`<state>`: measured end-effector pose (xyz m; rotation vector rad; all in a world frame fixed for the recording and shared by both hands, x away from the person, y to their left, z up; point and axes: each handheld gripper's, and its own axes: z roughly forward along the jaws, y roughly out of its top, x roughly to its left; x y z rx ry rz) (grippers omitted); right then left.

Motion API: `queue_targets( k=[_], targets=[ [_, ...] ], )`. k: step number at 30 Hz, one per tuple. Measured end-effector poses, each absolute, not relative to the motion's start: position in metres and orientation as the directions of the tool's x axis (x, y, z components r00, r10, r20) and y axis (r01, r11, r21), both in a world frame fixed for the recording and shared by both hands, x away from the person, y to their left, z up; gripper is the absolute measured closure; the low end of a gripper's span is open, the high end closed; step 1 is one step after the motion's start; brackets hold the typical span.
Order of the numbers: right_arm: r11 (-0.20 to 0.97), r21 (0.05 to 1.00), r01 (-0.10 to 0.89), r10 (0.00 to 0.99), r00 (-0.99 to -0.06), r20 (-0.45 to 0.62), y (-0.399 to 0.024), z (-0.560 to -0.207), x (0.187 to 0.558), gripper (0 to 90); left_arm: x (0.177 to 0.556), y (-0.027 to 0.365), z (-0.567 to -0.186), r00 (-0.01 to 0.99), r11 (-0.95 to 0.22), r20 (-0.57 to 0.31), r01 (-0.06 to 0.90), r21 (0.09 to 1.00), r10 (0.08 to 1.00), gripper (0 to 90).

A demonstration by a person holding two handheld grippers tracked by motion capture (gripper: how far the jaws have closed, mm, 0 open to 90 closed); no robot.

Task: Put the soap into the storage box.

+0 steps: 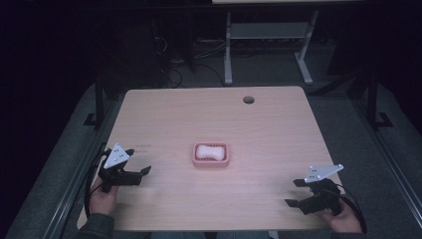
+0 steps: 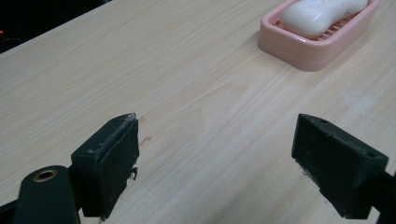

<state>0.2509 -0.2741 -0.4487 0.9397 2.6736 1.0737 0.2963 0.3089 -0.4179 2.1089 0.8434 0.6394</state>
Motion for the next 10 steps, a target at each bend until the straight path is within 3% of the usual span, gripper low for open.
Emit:
queue_targets(
  k=[10],
  targets=[
    [0.554,0.676,0.486,0.583,-0.806,0.102,-0.266,-0.4457,0.2438,18.6,0.2963,0.3112,-0.4164,0.653,-0.49,0.166,0.351,0.798,0.739,14.5]
  ],
)
